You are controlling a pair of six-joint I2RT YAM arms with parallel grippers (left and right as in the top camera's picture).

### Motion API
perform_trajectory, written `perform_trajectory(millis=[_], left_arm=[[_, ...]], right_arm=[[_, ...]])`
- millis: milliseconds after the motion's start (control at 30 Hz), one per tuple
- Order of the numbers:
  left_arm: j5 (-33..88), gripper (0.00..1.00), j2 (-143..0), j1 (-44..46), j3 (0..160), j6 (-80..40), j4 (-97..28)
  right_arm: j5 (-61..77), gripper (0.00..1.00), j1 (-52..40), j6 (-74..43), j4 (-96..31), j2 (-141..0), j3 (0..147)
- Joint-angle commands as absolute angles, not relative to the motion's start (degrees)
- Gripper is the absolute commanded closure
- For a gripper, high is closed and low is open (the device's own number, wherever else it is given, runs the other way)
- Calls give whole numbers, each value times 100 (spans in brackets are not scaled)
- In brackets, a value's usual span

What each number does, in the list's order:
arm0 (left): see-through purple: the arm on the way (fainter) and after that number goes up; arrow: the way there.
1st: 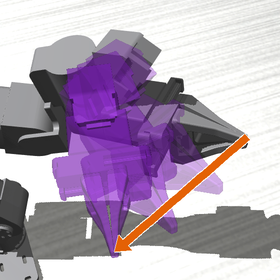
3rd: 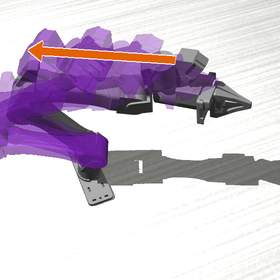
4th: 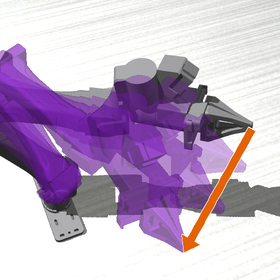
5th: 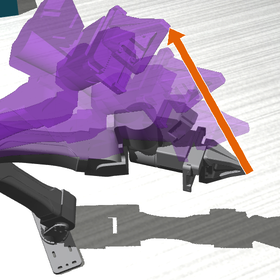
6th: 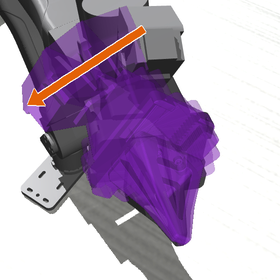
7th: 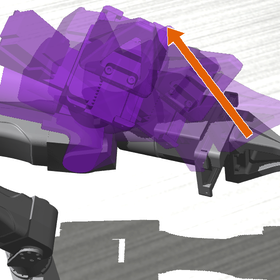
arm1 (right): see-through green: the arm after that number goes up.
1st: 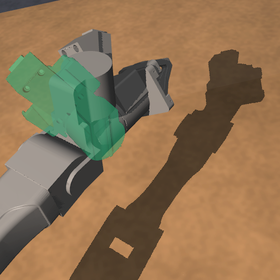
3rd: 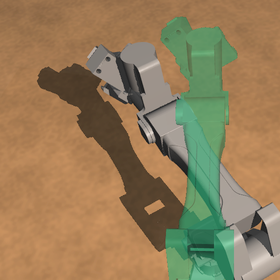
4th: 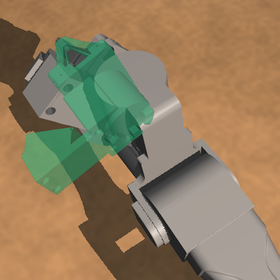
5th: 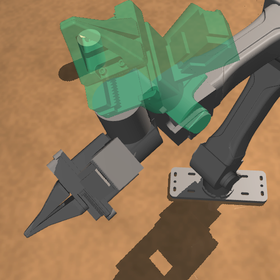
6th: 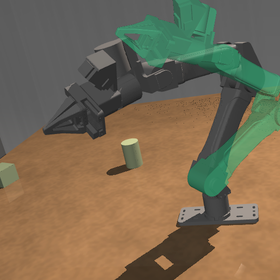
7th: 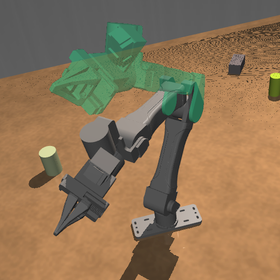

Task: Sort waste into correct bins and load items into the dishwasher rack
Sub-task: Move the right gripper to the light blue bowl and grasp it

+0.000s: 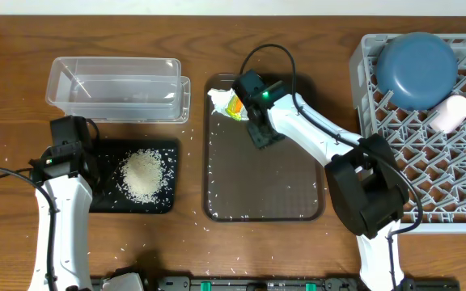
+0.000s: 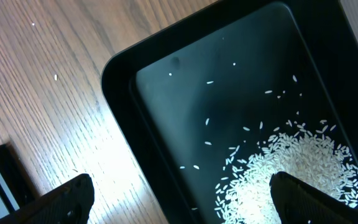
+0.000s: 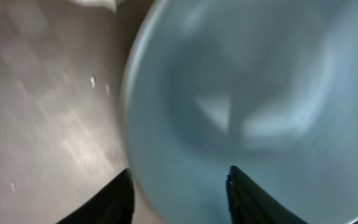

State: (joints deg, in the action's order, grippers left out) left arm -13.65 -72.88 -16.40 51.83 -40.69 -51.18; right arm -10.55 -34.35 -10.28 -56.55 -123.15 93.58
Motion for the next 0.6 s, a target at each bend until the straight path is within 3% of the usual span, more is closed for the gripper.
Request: perform_trajectory(millis=[0, 133, 367, 567], left_arm=[[-1393, 7, -7321, -1660, 5196, -4123, -5137], [-1393, 7, -7321, -1660, 5196, -4123, -5137], [-1393, 7, -7321, -1660, 5196, -4123, -5137], [-1393, 7, -7321, -1660, 5196, -4123, -5137]], right_arm=[[-722, 57, -3430, -1240, -5830, -12020, 9376], [-495, 58, -3433, -1240, -5959, -11852, 9376], [-209, 75, -3433, -1238, -5959, -11817, 9376], [-211, 68, -3448, -1090, -5798, -11821, 9371]])
